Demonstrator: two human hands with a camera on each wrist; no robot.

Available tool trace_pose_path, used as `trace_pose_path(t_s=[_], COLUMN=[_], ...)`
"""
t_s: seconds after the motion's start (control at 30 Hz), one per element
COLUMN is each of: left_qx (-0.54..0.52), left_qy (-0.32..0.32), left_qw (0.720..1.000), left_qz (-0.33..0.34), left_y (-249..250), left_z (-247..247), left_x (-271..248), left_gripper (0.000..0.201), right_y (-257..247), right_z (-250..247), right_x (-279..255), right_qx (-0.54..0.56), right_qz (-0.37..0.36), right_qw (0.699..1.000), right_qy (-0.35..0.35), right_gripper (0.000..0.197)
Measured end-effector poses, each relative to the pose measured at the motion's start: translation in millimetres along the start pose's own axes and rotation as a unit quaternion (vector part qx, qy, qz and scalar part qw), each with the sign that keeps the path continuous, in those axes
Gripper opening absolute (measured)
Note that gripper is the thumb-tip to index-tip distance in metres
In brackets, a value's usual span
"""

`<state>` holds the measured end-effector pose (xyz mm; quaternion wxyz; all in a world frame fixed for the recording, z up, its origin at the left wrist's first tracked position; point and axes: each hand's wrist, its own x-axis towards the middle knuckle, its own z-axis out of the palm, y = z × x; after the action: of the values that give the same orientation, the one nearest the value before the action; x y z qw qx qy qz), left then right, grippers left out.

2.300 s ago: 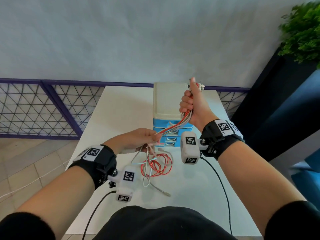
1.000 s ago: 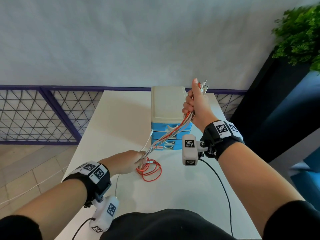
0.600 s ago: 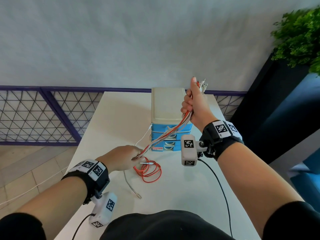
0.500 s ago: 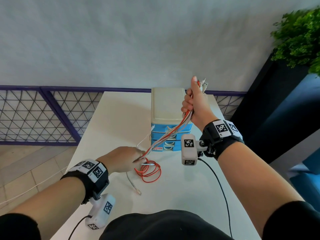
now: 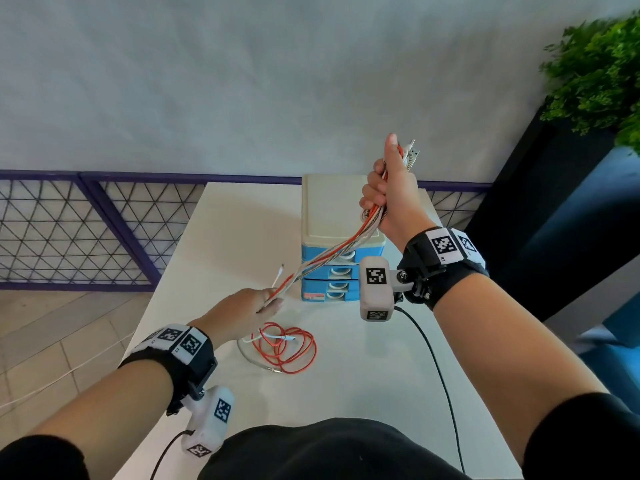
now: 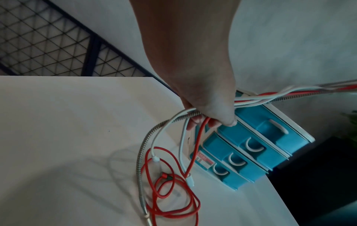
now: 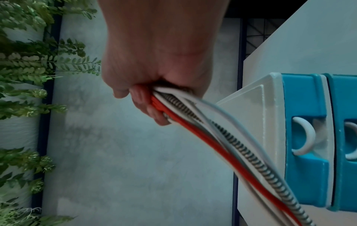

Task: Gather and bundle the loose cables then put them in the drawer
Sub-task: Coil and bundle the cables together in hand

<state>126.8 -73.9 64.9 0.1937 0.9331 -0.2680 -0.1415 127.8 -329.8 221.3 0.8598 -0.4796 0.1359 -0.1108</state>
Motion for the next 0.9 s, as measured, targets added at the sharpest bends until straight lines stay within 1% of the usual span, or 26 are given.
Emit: trace_pose_path(t_s=[0.07, 0.17, 0.23, 0.27, 0.37, 0.43, 0.47, 0.53, 0.57, 0.6, 0.63, 0.67, 0.7, 0.73, 0.77, 0.83, 0.9], left_qx=[-0.033, -0.104, -0.18, -0.233, -0.38, -0.434, -0.468, -0.552, -0.568, -0.549, -0.493, -0.404, -0.304, -0.218, -0.156, -0.021, 0.126], left_qy=[0.009, 0.044, 0.054, 0.052, 0.047, 0.049, 0.051, 0.049, 0.048, 0.045, 0.04, 0.037, 0.034, 0.029, 0.019, -0.001, -0.012], left_qw=[0.999, 0.993, 0.981, 0.97, 0.923, 0.896, 0.876, 0.822, 0.812, 0.825, 0.862, 0.908, 0.949, 0.974, 0.987, 0.999, 0.992], left_qz=[-0.017, -0.042, -0.04, -0.038, -0.046, -0.078, -0.099, -0.128, -0.127, -0.123, -0.115, -0.099, -0.077, -0.056, -0.041, -0.026, -0.018], left_y=[-3, -9, -10, -9, -3, -1, 1, 2, 2, 3, 1, 0, -1, -3, -5, -7, -6], left_z=[-3, -5, -4, -3, 0, 3, 3, 4, 3, 3, 3, 4, 4, 5, 5, 6, 7], left_x=[-1, 0, 2, 2, 2, 0, -1, -4, -5, -5, -5, -5, -6, -6, -6, -6, -1], left_gripper=[0.028, 0.04, 0.038, 0.037, 0.035, 0.035, 0.034, 0.032, 0.033, 0.034, 0.037, 0.04, 0.041, 0.041, 0.04, 0.038, 0.032], right_y=[-1, -6, -9, -10, -13, -16, -17, -18, -18, -18, -18, -17, -17, -17, -16, -12, -7], right_z=[1, 3, 5, 6, 7, 7, 7, 6, 6, 5, 4, 4, 4, 4, 5, 8, 12], right_x=[-1, -1, -1, 0, 2, 4, 4, 6, 6, 6, 7, 7, 8, 8, 7, 5, 3], right_qx=[0.006, 0.014, 0.019, 0.022, 0.034, 0.048, 0.058, 0.077, 0.082, 0.085, 0.085, 0.084, 0.079, 0.074, 0.067, 0.047, 0.02], right_qz=[-0.001, 0.0, -0.002, -0.003, -0.006, -0.005, -0.002, 0.001, 0.001, 0.001, 0.0, -0.001, -0.002, -0.003, -0.002, 0.001, 0.0], right_qw=[1.0, 1.0, 1.0, 1.0, 0.999, 0.999, 0.998, 0.997, 0.997, 0.996, 0.996, 0.996, 0.997, 0.997, 0.998, 0.999, 1.0], right_qy=[-0.002, 0.002, 0.002, 0.001, 0.002, 0.001, -0.001, -0.004, -0.005, -0.005, -0.005, -0.004, -0.001, 0.002, 0.004, 0.01, 0.009], right_gripper=[0.048, 0.049, 0.049, 0.049, 0.049, 0.05, 0.05, 0.051, 0.051, 0.051, 0.051, 0.051, 0.051, 0.05, 0.05, 0.05, 0.05])
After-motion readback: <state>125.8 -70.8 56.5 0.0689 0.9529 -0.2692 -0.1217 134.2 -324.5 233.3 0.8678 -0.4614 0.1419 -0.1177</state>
